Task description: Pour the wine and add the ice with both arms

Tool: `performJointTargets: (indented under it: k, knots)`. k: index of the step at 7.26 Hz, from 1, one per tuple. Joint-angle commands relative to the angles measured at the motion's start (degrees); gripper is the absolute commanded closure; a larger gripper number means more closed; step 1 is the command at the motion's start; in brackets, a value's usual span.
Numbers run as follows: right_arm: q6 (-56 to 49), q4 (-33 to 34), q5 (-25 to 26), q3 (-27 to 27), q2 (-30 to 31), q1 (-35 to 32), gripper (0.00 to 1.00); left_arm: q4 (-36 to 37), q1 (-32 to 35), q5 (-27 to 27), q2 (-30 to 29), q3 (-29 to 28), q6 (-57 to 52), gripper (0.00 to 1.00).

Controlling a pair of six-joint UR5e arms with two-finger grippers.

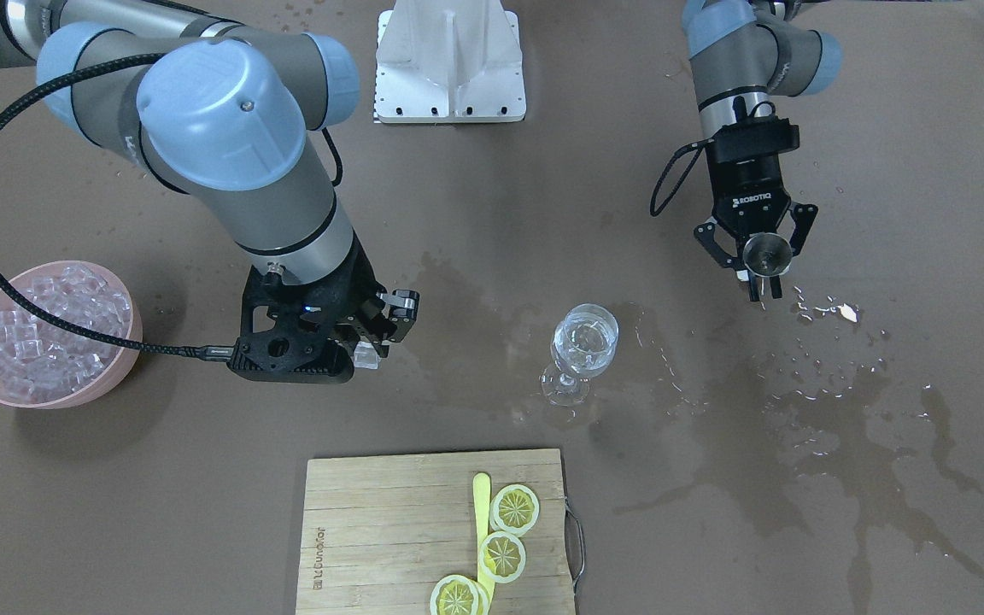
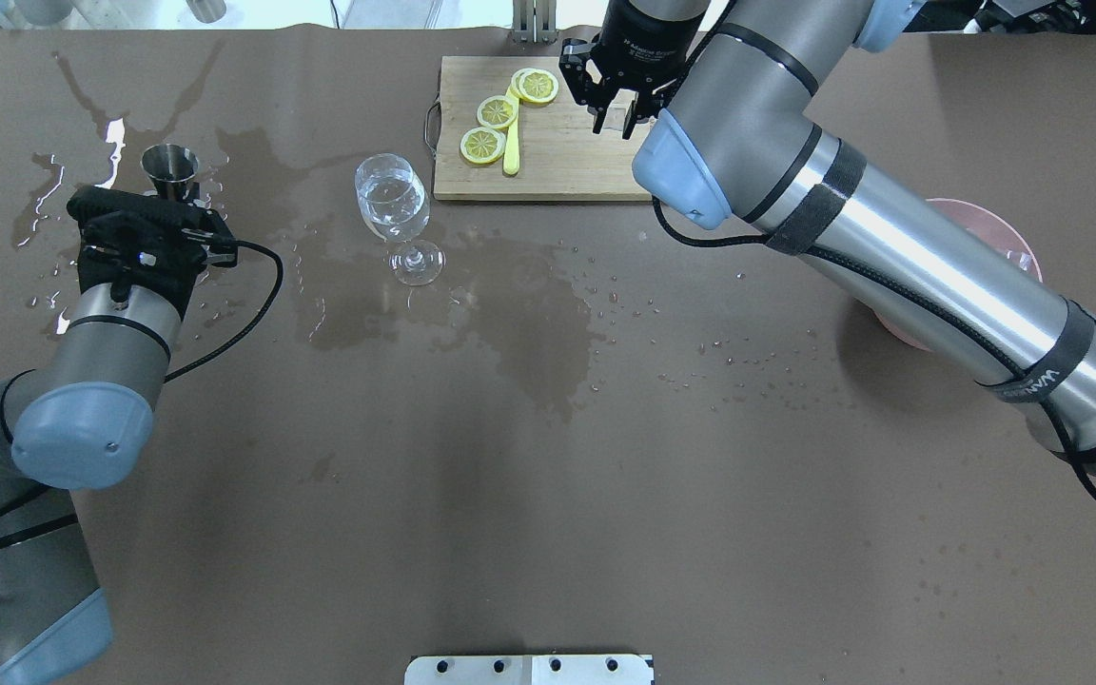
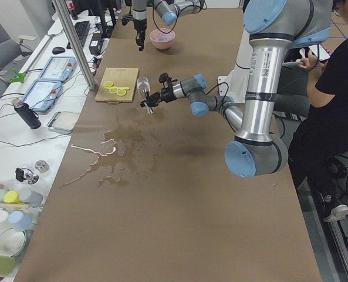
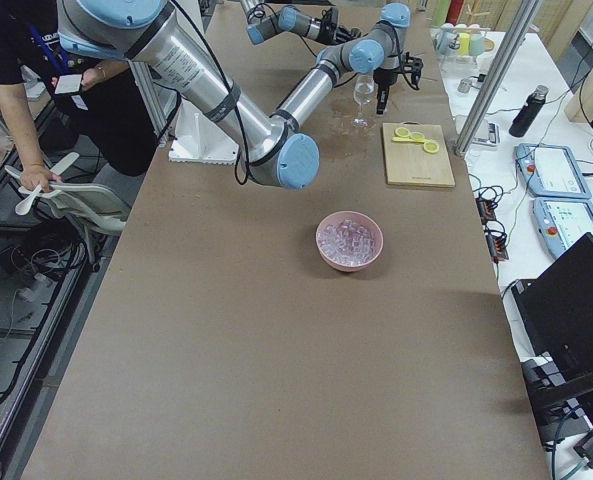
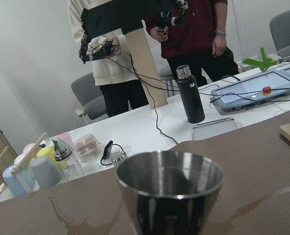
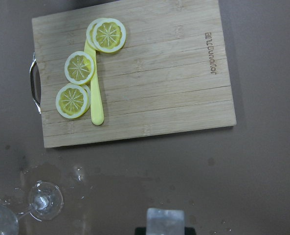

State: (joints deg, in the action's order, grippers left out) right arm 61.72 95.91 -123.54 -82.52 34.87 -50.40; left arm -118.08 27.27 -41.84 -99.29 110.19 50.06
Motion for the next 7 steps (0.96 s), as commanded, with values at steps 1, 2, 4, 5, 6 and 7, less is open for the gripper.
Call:
performJointTargets:
  k: [1,2,4,5,6,7]
  knots:
    - [0.33,0.16,0.31,0.34,-1.03,1.17,1.0,10.79,-0.29,0.01,-8.24,-0.33,-0.05,0.84]
    - [1.99,0.07,0.4,0.43,-1.56,1.96,1.0,14.25,-0.38,-0.17,-10.46,-0.42,0.12,0.84]
    - [2.88,-0.02,0.49,0.87,-2.44,2.58,1.0,14.37,-0.29,-0.43,-10.48,0.19,0.03,0.83]
    - [3.23,-0.11,0.49,0.87,-2.53,2.85,1.0,14.63,-0.38,-0.43,-10.48,-0.06,-0.14,0.84]
    - [3.67,-0.11,0.49,0.96,-2.96,3.02,1.0,16.29,-0.38,-0.43,-10.48,-0.07,-0.14,0.85]
    - [4.63,-0.11,0.49,0.96,-3.75,3.29,1.0,17.09,-0.38,-0.52,-10.66,-0.33,-0.4,0.85]
